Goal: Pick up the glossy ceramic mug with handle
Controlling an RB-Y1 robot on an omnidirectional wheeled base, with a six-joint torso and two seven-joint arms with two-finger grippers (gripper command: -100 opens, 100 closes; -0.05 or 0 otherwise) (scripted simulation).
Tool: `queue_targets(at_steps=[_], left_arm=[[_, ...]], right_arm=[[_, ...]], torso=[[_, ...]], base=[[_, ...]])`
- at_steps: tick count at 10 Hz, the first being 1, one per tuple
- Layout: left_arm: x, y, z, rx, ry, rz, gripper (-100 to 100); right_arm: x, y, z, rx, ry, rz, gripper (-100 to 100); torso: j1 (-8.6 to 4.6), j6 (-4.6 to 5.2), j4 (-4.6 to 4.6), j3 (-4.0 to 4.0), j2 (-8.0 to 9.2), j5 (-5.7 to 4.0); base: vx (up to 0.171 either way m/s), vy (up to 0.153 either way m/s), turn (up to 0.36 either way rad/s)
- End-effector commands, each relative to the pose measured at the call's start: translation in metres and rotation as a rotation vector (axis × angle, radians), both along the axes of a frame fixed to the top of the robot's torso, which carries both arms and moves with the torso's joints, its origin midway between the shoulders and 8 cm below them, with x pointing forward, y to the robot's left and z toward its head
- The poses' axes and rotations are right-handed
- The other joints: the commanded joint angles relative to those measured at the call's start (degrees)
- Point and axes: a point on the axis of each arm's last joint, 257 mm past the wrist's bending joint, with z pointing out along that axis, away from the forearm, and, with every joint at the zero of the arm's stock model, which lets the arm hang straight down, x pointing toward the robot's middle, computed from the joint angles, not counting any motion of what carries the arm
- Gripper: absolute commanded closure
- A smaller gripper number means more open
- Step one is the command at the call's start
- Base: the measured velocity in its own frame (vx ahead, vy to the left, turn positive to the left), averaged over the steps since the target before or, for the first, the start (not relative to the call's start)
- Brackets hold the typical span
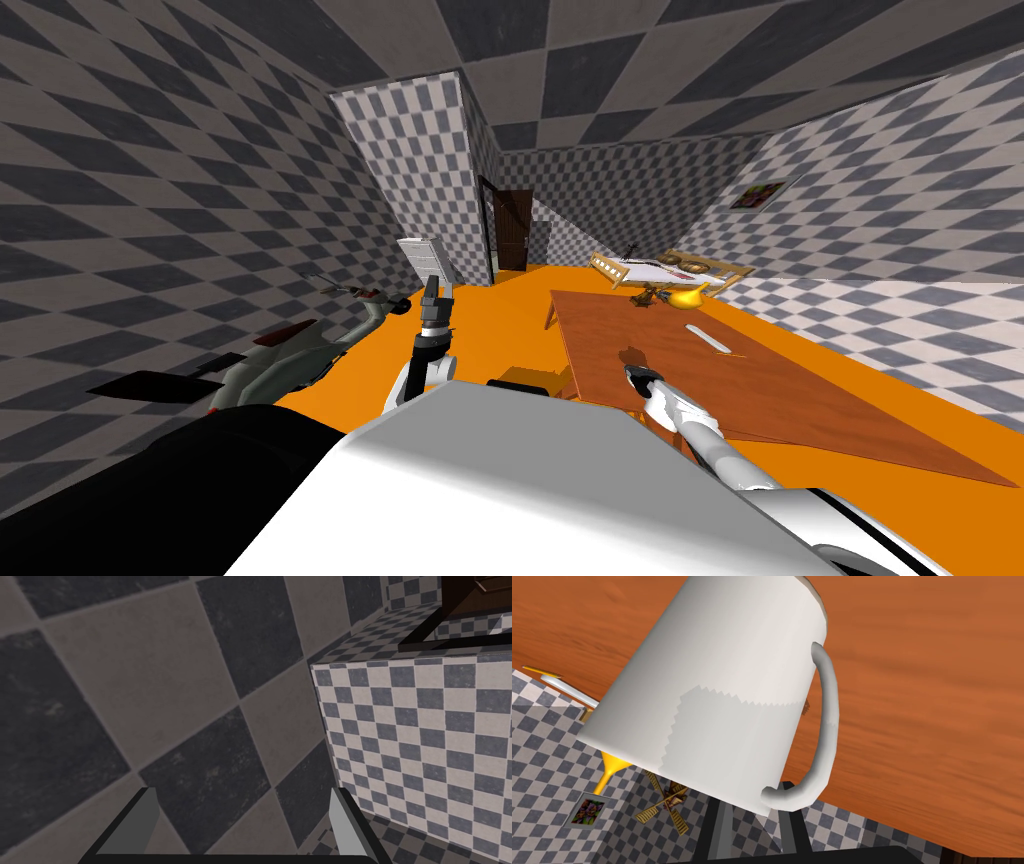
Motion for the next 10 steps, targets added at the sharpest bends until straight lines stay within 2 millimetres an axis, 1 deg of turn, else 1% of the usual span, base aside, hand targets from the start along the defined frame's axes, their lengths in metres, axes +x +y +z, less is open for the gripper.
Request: queue_targets(at_steps=[1,2,5,10], left_arm=[[0.000,0.000,0.000,0.000,0.000,0.000,0],[0.000,0.000,0.000,0.000,0.000,0.000,0],[0.000,0.000,0.000,0.000,0.000,0.000,0],[0.000,0.000,0.000,0.000,0.000,0.000,0]], right_arm=[[0.000,0.000,0.000,0.000,0.000,0.000,0],[0.003,0.000,0.000,0.006,0.004,0.010,100],[0.007,-0.006,0.003,0.006,0.006,0.017,100],[0.013,-0.014,0.009,0.006,0.002,0.027,100]], torso=[[0.00,0.00,0.00,0.00,0.00,0.00],[0.00,0.00,0.00,0.00,0.00,0.00],[0.23,-0.01,-0.06,-0.01,0.05,-0.06],[0.17,-0.02,-0.04,0.02,0.09,-0.03]], base=[[0.000,0.000,0.000],[-0.011,0.031,-0.009],[-0.019,0.061,-0.024],[-0.020,0.038,-0.018]])
